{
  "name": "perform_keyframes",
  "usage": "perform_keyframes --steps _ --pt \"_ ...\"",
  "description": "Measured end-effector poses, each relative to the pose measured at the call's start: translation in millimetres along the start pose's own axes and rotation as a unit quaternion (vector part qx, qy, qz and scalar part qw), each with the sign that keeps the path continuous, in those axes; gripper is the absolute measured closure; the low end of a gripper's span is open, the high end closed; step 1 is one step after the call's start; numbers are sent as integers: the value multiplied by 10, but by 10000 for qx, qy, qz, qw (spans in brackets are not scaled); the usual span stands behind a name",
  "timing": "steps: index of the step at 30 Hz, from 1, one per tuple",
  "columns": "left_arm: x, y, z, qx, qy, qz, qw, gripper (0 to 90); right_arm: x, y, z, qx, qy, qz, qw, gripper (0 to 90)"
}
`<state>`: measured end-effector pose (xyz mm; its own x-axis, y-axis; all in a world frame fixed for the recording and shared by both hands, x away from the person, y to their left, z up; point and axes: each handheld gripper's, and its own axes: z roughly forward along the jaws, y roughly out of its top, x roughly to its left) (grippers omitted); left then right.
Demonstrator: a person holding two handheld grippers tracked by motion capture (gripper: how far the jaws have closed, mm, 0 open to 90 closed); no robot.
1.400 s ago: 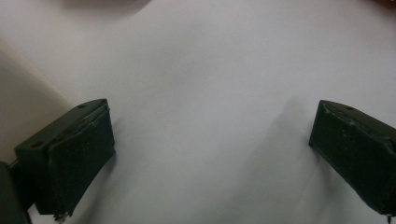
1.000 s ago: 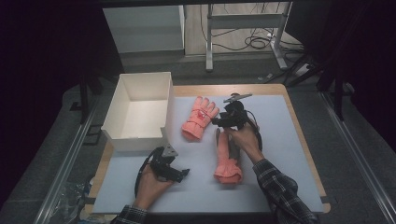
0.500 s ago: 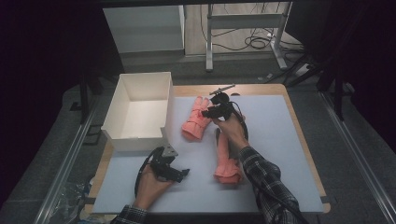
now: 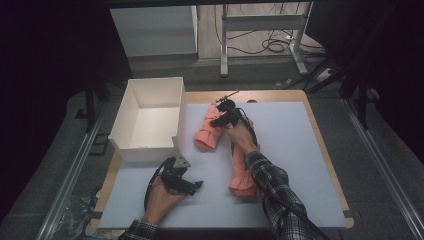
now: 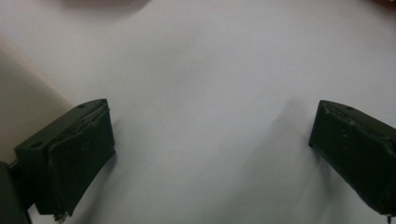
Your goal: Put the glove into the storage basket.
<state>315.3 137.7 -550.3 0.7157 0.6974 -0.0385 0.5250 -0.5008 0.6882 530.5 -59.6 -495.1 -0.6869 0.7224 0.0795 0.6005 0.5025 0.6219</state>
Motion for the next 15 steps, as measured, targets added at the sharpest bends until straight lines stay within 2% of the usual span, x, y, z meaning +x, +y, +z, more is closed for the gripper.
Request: perform_keyframes --steps 3,7,9,11,15 --pt "0 0 0 0 -2 -1 10000 1 -7 -4 57 141 26 -40 9999 517" --pt "0 0 0 -1 -1 -1 10000 1 -9 -15 84 171 105 -22 9998 661" --pt "0 0 0 0 -1 0 10000 1 -11 -14 73 188 137 -34 9997 773" --pt "0 0 0 0 -2 -1 10000 0 0 -8 57 202 136 -92 9997 831" --pt "-1 0 0 1 -2 -5 10000 1 7 13 -1 204 129 -126 9996 868"
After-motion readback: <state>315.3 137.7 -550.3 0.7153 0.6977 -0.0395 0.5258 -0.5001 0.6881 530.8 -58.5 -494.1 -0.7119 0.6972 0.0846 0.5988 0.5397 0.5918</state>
